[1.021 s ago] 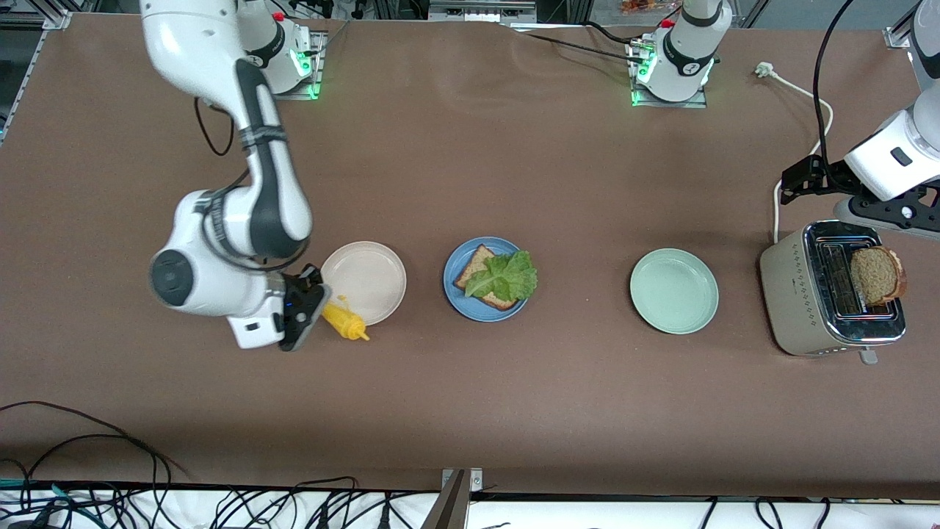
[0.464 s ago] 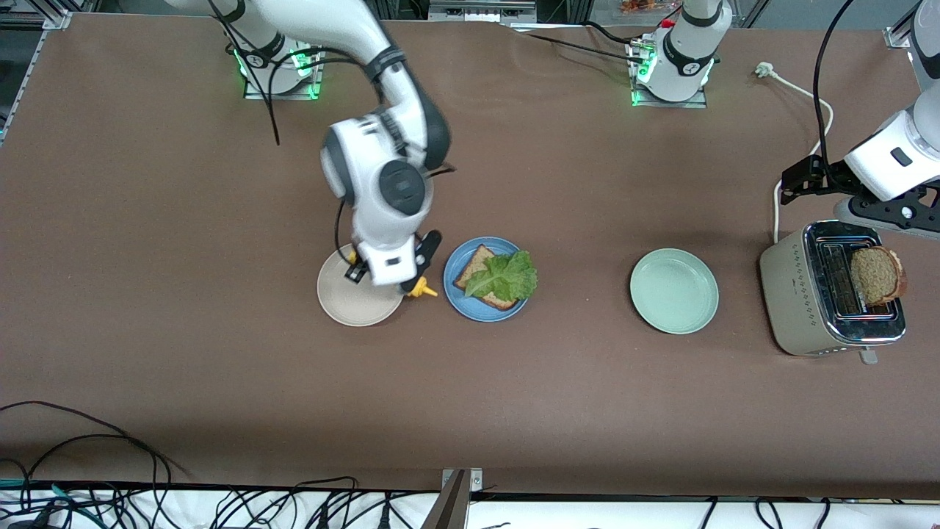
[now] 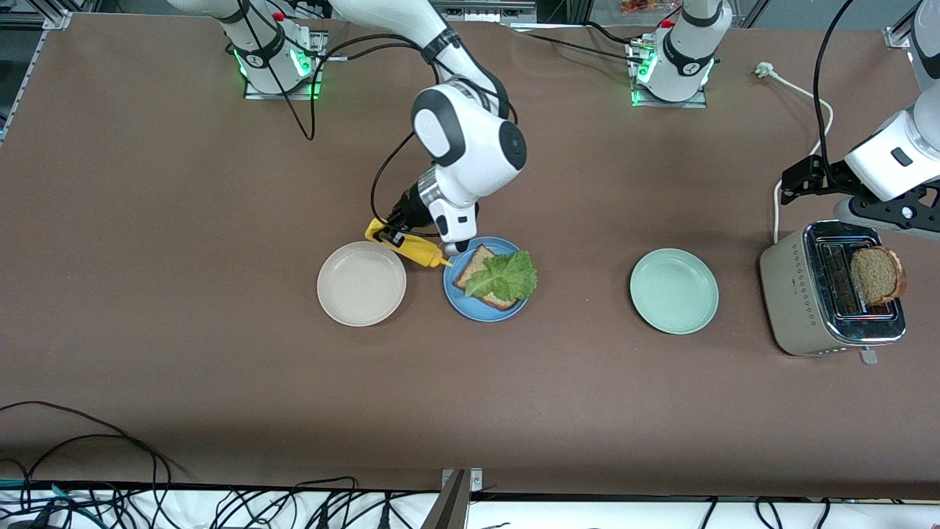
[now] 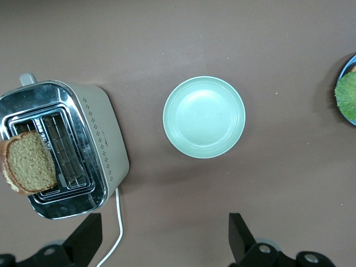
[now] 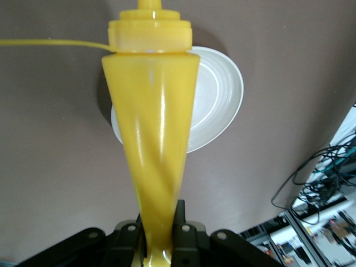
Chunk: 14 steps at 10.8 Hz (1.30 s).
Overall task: Make sandwich in blue plate with both arms
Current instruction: 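Tilt the mustard bottle over the lettuce with the right gripper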
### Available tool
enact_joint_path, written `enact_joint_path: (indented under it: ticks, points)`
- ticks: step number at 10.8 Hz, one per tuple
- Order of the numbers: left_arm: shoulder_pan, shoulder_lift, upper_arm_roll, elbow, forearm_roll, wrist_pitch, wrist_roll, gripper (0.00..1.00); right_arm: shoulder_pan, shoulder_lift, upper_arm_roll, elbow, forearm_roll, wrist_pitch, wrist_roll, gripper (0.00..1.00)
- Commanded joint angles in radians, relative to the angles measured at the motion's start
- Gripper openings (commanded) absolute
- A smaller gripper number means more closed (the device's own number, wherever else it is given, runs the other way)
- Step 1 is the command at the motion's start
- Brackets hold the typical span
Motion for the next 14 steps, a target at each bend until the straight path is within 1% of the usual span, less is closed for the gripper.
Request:
enact_joint_path:
  ticks: [1, 3, 7, 8, 9, 10, 11, 12, 13, 14]
  points:
    - [0.012, 0.005, -0.001, 0.024, -0.021, -0.018, 0.016, 1.00, 0.020, 0.108, -0.019, 0.099, -0.035, -0.043, 0.016, 0.00]
    - [0.013, 0.004, -0.001, 0.026, -0.023, -0.018, 0.016, 1.00, 0.033, 0.145, -0.019, 0.116, -0.035, -0.037, 0.020, 0.00]
    - [0.018, 0.002, 0.001, 0.026, -0.024, -0.018, 0.019, 1.00, 0.022, 0.139, -0.030, 0.119, -0.032, -0.034, 0.008, 0.00]
    - [0.024, 0.002, 0.000, 0.026, -0.023, -0.018, 0.018, 1.00, -0.005, 0.122, -0.019, 0.121, -0.022, -0.026, -0.007, 0.00]
    - [0.025, 0.002, -0.001, 0.026, -0.024, -0.018, 0.018, 1.00, -0.083, 0.035, 0.027, 0.113, 0.028, 0.024, -0.028, 0.00]
    - [0.025, 0.002, -0.001, 0.024, -0.024, -0.018, 0.018, 1.00, -0.187, -0.014, 0.086, 0.113, 0.084, 0.038, -0.085, 0.00]
    - [0.027, 0.002, -0.001, 0.024, -0.024, -0.019, 0.018, 1.00, -0.316, -0.098, 0.158, 0.110, 0.175, 0.048, -0.132, 0.00]
    - [0.027, 0.002, -0.001, 0.023, -0.024, -0.019, 0.018, 1.00, -0.448, -0.146, 0.226, 0.110, 0.283, 0.060, -0.179, 0.00]
    - [0.027, 0.002, -0.001, 0.024, -0.024, -0.018, 0.018, 1.00, -0.564, -0.179, 0.278, 0.110, 0.378, 0.078, -0.256, 0.00]
    - [0.027, 0.002, -0.001, 0.024, -0.023, -0.018, 0.018, 1.00, -0.655, -0.197, 0.303, 0.110, 0.491, 0.084, -0.329, 0.00]
